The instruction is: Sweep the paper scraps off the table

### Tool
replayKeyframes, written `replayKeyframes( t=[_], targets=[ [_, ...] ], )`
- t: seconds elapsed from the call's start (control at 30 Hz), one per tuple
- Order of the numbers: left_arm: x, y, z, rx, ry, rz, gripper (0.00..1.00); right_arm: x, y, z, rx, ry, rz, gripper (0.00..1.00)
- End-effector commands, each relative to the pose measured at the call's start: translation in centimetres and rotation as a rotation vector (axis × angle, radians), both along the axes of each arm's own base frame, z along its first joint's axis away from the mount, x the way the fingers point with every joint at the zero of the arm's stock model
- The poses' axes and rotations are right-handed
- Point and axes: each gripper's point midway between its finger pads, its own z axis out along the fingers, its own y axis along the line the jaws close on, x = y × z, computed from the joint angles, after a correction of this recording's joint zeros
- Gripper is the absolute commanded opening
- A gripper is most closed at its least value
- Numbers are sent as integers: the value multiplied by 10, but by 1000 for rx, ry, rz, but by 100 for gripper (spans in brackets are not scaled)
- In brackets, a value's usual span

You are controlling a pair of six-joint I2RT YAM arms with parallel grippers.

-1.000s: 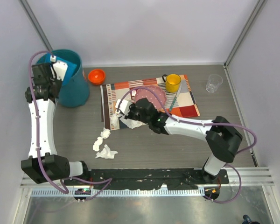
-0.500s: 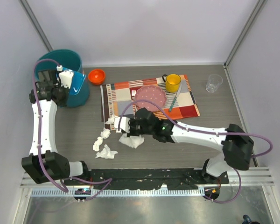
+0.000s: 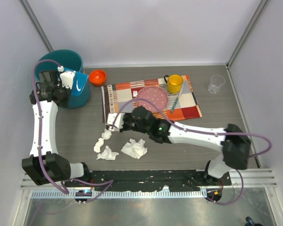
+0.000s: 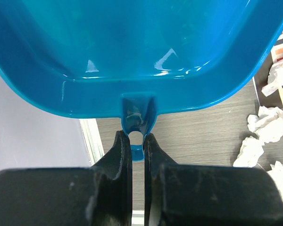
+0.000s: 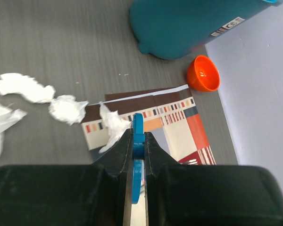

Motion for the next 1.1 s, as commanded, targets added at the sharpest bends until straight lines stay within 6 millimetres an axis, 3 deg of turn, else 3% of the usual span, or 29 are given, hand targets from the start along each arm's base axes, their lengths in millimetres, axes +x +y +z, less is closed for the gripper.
replayKeyframes(
  t=[0.0,0.03,0.07,0.17,0.27,0.4,0.47,0.5,0.53,0.6,0.63,0.67,0.7,0.77,0.8,0.87,0.97,1.0,1.07],
  targets=[
    [-3,0,-3,-1,7,12,0,46,42,5,9,-152,-22,1],
    [-3,2,-4,9,12,16,0,55,55,-11,-3,-174,-19,1],
    [-4,5,-6,18,18,22,0,62,63,-4,14,-200,-21,1],
    [-2,4,-5,20,17,17,0,72,85,-18,-33,-217,19,1],
    [-2,5,-4,23,12,16,0,55,95,-29,-70,-174,130,1],
    [-2,10,-6,48,24,29,0,22,77,-46,-126,-115,257,1],
    [0,10,-6,47,21,28,0,1,58,-76,-210,-49,297,1],
    [0,10,-5,44,19,26,0,-8,49,-70,-215,-51,301,1],
    [1,9,-7,37,21,24,0,-18,33,-93,-277,-16,306,1],
    [1,7,-9,27,31,24,0,-31,19,-85,-283,-38,288,1],
    [2,6,-10,17,36,35,0,-39,7,-95,-304,-25,284,1],
    [1,3,-14,16,62,27,0,-44,3,-93,-298,-21,279,1],
    [0,-2,-16,13,77,14,0,-46,-4,-77,-263,-23,253,1],
    [-3,-21,-21,19,106,-51,0,-53,-16,-78,-257,-7,233,1],
    [-4,-28,-23,27,114,-79,0,-52,-18,-59,-191,-9,201,1],
    [-10,-43,-26,47,139,-136,0,-44,-24,-48,-150,-24,134,1],
    [-13,-60,-24,-13,143,-187,0,-39,-18,-16,-43,-84,118,1],
    [-14,-61,-23,-21,147,-184,0,-36,-10,4,21,-124,121,1],
    [-15,-60,-24,-22,152,-168,0,-31,11,6,34,-159,151,1]
  ],
)
